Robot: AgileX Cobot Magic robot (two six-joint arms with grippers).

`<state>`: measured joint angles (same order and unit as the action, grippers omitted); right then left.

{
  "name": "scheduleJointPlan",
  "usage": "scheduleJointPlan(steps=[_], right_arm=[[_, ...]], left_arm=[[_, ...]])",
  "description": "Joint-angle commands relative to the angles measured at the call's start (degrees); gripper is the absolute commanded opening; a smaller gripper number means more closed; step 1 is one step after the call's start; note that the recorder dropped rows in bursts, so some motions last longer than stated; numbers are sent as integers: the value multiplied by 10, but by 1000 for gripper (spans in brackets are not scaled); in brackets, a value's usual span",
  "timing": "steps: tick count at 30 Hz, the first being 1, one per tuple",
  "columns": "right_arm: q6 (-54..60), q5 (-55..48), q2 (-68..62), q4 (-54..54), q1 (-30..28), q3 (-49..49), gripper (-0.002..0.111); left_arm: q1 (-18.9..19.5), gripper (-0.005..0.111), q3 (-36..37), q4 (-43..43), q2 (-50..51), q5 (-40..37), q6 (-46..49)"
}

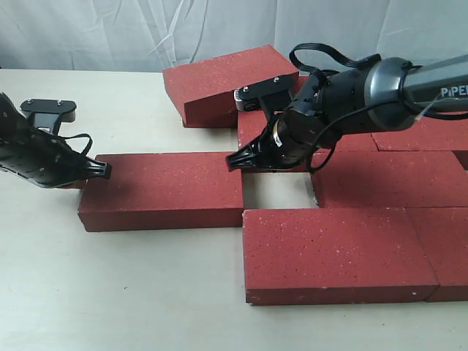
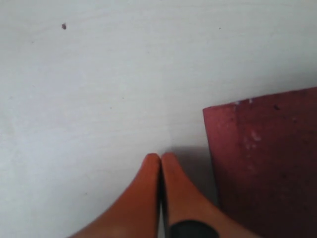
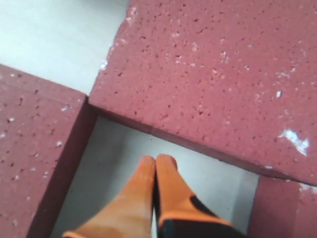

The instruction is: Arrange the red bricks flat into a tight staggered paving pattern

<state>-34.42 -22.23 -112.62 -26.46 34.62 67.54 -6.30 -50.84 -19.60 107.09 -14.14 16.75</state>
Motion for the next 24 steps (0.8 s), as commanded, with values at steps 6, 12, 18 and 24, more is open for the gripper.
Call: scheduleJointPlan(steps=[6, 12, 18, 24], right_arm=[[-16, 39, -19, 13, -26, 2, -1], [-17, 67, -19, 37, -26, 2, -1], [-17, 76, -19, 56, -26, 2, -1], [-17, 76, -19, 79, -26, 2, -1]], left_arm=[[-2, 0, 0, -5, 6, 0, 0], [-2, 0, 0, -5, 17, -2, 0], [-2, 0, 0, -5, 17, 4, 0], [2, 0, -1, 13, 17, 21, 4]])
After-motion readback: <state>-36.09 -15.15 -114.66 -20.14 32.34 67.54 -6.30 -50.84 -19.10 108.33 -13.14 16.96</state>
